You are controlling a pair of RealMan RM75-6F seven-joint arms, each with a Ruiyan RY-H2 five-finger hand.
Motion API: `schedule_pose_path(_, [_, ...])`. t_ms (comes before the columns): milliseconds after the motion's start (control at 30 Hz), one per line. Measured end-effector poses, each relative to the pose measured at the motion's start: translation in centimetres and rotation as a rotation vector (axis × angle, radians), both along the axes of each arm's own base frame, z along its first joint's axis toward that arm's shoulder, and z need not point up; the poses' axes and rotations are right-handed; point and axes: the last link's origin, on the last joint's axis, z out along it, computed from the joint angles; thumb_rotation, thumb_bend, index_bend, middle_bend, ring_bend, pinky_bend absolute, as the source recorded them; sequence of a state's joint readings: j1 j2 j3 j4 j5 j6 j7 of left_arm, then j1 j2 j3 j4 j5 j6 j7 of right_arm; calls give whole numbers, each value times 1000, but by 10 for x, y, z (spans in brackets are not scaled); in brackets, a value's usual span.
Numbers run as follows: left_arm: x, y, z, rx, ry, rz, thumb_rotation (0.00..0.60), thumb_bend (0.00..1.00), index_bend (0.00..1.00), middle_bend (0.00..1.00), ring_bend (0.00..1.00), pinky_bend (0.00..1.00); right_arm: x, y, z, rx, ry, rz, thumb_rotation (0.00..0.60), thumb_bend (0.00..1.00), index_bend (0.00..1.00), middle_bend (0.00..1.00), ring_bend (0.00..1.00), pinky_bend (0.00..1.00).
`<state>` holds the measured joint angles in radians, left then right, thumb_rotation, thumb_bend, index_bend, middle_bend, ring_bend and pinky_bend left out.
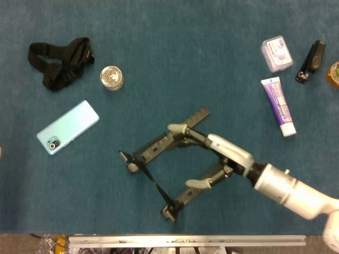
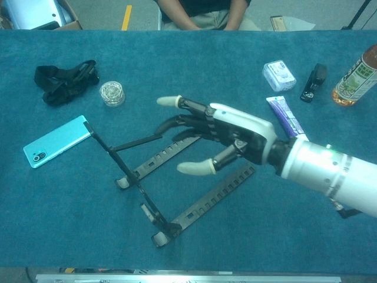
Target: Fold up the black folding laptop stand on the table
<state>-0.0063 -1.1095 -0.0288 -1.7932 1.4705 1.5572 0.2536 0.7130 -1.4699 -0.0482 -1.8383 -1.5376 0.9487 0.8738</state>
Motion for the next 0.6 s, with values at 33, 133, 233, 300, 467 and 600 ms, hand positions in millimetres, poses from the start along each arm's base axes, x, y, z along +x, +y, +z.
schedule_pose_path(33, [0,0,1,1,-1,0,600,276,181,176,73,143,3,-2,-2,2,-2,-2,600,178,49,230,55,133])
schedule_pose_path(133, [-1,-1,2,5,-2,2,600,276,181,175,73,143,10,-7,-10,13,-7,-13,600,178,49,225,44,108])
schedule_pose_path(233, [-2,-2,3,9,-3,5,600,276,181,174,73,143,18,-12,-19,23,-12,-27,600,178,49,225,41,105])
schedule_pose_path(300, [-3,-3,4,11,-3,8,600,276,181,173,73,143,23,-16,-26,29,-11,-31,600,178,49,225,41,105])
schedule_pose_path(467, [-4,-4,7,20,-3,12,600,276,182,173,73,143,31,-18,-42,56,2,-41,600,178,49,225,41,105])
schedule_pose_path(600, [-5,-5,9,23,-2,15,600,276,181,173,73,143,36,-17,-56,89,17,-43,600,179,49,225,41,105])
